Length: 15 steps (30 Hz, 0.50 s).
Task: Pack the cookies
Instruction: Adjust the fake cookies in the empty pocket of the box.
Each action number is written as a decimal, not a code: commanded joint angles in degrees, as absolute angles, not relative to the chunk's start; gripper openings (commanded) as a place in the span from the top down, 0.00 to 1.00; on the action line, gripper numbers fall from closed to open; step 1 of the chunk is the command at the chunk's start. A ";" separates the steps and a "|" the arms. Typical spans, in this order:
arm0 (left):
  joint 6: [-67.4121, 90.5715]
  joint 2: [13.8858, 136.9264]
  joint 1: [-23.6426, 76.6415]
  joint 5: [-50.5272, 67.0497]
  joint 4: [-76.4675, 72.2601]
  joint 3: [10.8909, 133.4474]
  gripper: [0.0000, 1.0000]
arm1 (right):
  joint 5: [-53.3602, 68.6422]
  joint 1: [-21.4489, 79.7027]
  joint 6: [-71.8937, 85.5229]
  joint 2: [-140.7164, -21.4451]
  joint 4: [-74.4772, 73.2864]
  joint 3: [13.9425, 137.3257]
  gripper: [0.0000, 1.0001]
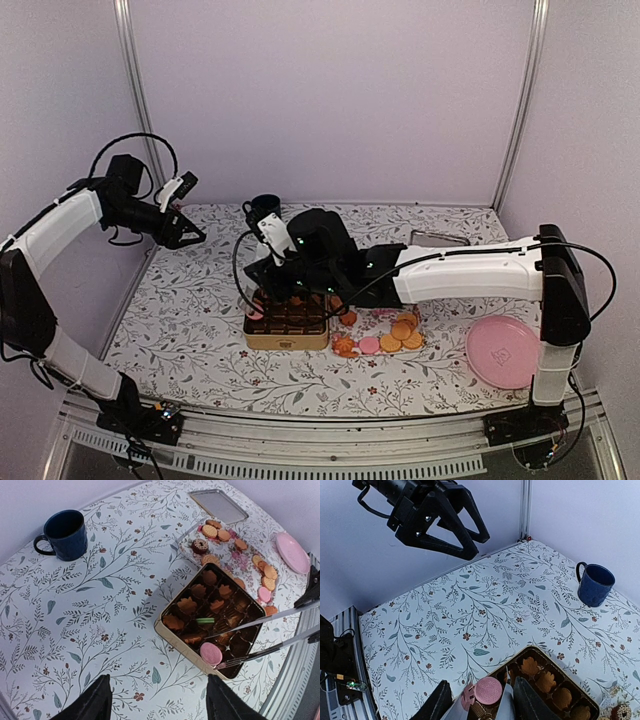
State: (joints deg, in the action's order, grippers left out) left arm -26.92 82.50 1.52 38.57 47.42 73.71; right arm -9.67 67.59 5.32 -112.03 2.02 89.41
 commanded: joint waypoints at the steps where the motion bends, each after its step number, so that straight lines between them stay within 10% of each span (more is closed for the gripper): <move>1: -27.69 80.96 0.97 39.66 47.20 73.70 0.35 | -9.19 68.29 5.80 -110.21 4.90 90.67 0.58; 15: -28.04 80.72 0.86 39.64 47.37 73.56 0.35 | -11.16 68.47 3.95 -112.06 3.13 90.21 0.56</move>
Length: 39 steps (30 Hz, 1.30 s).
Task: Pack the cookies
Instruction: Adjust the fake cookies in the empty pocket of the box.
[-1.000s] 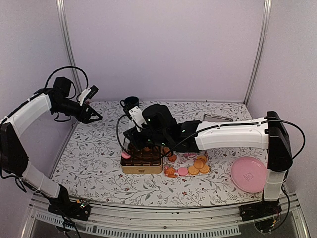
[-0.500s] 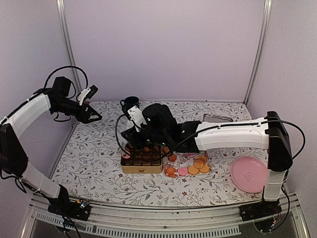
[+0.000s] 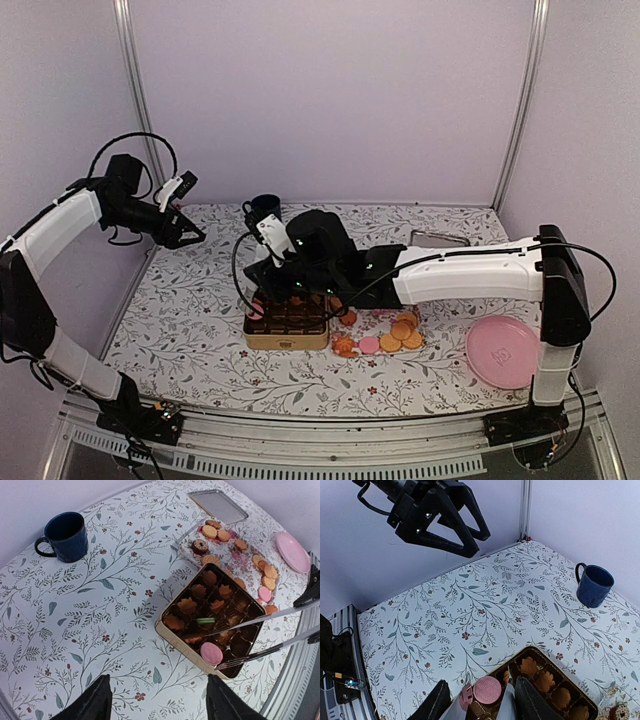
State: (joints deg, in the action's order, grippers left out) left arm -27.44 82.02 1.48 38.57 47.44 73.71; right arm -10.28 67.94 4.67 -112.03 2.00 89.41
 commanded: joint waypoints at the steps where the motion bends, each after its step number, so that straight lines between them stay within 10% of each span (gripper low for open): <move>1: -28.02 80.72 0.88 39.74 47.34 73.56 0.35 | -10.96 68.50 4.04 -111.87 3.16 90.06 0.56; 39: -28.39 80.48 0.85 39.67 47.61 73.52 0.35 | -11.61 69.04 3.24 -109.08 6.32 86.25 0.54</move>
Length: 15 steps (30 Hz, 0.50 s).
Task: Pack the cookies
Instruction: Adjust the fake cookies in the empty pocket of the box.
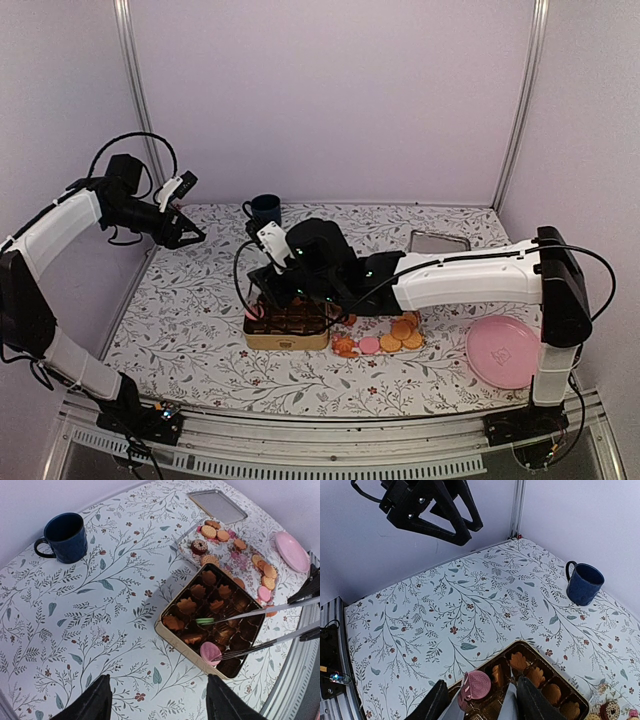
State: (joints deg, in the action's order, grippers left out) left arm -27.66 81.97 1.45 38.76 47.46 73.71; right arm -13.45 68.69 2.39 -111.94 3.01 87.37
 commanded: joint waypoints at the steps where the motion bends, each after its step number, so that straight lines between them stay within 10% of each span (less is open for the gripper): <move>1: -28.41 80.49 0.88 39.64 47.63 73.48 0.35 | -11.52 69.02 3.32 -109.12 6.40 86.18 0.54; 15: -28.14 80.87 0.84 40.06 47.56 73.98 0.35 | -10.30 69.29 3.69 -106.82 8.95 84.83 0.54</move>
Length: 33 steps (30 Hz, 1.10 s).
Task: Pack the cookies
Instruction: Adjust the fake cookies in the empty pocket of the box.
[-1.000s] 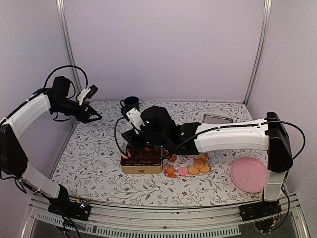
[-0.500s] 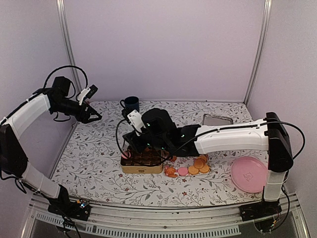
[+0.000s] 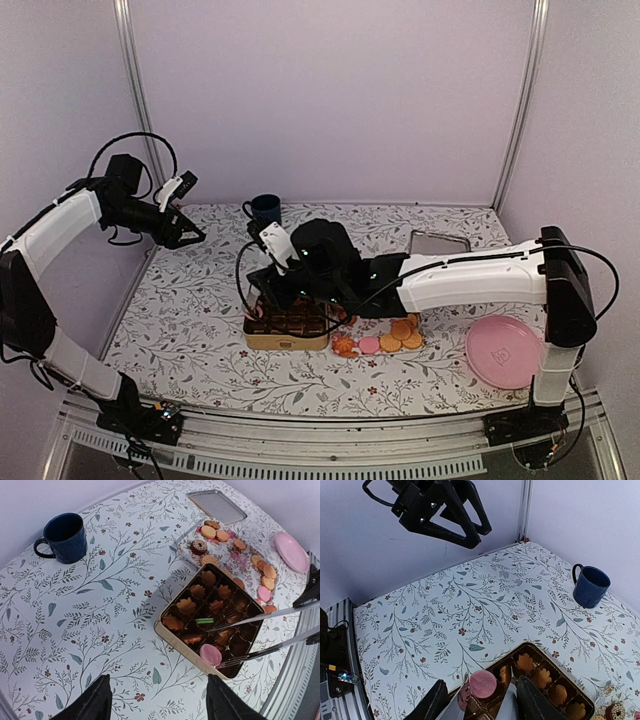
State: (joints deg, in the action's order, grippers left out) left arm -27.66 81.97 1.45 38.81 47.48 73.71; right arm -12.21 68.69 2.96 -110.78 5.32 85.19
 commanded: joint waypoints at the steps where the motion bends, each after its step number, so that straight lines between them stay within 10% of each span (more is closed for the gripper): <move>1: -28.13 80.94 0.78 40.08 47.58 74.00 0.35 | -10.24 69.33 3.65 -106.73 9.08 84.74 0.54; 33: -28.65 80.53 0.70 40.03 47.62 73.22 0.36 | -14.53 69.44 1.82 -111.99 7.64 85.93 0.54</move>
